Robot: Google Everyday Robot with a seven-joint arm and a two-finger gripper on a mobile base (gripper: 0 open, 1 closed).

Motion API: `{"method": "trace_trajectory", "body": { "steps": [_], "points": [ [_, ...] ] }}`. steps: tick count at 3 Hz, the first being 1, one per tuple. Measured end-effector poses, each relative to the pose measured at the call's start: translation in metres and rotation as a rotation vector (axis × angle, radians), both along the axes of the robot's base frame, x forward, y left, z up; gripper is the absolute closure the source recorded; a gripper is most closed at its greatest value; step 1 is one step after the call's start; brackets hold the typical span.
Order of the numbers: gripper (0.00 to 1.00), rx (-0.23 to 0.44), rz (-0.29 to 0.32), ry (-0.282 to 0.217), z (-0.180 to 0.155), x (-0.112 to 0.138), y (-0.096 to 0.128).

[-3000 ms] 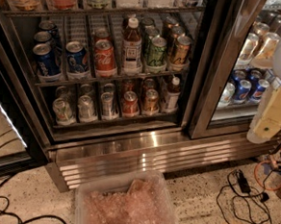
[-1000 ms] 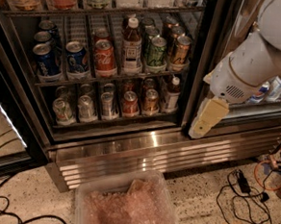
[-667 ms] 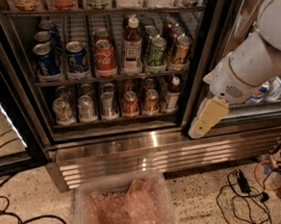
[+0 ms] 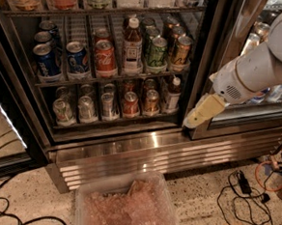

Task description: Pick orange can from middle shelf of fridge

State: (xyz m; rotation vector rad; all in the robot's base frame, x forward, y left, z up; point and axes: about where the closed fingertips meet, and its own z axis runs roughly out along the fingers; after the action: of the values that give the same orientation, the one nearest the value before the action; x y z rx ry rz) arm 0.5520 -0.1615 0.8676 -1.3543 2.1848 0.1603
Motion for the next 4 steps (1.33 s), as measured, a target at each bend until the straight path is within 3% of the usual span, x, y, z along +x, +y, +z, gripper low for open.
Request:
{"method": "trace_trajectory", "body": {
  "steps": [1,2,3,4],
  "points": [
    [0.00,0.086,-0.080,-0.043,-0.011,0.025,0.002],
    [0.00,0.118,-0.101,-0.099,-0.015,0.047,0.008],
    [0.00,0.184,-0.135,-0.109,-0.024,0.069,0.014],
    [0.00,0.184,-0.135,-0.109,-0.024,0.069,0.014]
  ]
}}
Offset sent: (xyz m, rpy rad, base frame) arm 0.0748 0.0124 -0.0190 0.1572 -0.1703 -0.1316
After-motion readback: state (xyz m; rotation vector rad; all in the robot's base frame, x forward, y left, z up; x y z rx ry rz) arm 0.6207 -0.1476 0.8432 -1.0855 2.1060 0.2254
